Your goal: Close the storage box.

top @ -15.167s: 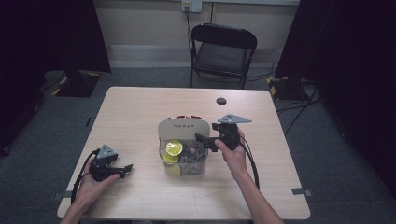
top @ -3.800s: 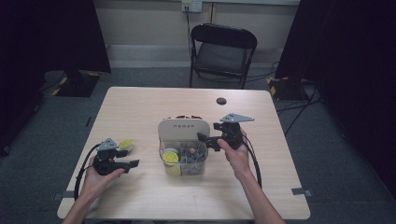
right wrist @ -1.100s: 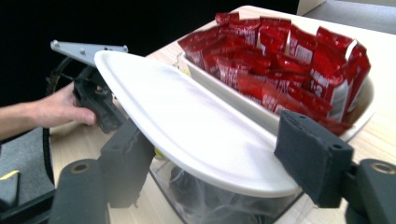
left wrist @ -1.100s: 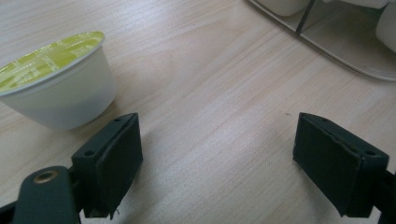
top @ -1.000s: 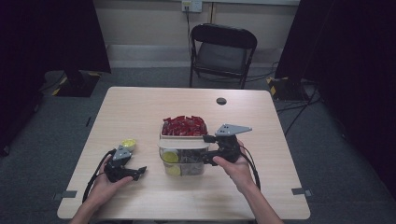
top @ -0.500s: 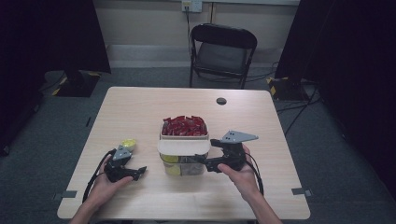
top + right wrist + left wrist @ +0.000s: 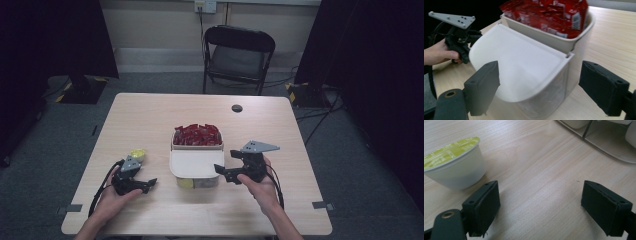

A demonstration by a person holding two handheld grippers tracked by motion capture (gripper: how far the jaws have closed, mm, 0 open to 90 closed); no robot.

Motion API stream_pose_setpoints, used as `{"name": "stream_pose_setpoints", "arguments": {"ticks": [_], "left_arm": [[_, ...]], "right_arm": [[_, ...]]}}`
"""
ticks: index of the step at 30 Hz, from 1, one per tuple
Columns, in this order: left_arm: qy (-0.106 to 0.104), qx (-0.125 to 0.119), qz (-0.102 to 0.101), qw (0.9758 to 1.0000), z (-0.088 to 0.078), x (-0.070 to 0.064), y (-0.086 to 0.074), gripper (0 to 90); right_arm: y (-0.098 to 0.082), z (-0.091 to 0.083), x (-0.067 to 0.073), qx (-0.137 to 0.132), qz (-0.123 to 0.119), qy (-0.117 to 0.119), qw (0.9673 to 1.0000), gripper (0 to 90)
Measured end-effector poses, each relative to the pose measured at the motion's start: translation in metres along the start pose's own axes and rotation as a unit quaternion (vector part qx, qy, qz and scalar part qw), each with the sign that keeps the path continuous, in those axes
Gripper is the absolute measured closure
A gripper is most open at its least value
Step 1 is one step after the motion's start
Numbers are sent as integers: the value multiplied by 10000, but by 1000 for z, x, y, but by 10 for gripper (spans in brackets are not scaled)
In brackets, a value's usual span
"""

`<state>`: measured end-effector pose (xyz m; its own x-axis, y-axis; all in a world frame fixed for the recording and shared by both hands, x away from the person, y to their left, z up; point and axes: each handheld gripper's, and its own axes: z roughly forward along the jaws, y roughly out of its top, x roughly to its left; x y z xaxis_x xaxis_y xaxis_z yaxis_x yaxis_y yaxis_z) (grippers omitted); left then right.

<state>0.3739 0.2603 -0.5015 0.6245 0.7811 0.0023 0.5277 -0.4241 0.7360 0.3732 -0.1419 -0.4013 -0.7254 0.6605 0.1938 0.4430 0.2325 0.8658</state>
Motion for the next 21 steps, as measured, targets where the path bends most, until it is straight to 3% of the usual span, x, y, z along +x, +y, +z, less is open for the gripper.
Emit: {"name": "stream_pose_setpoints", "arguments": {"ticks": [21], "left_arm": [[-9, -19, -4, 10000, 0, 0, 0, 149]], "right_arm": [[2, -19, -37, -183, 271, -723, 9969, 152]]}}
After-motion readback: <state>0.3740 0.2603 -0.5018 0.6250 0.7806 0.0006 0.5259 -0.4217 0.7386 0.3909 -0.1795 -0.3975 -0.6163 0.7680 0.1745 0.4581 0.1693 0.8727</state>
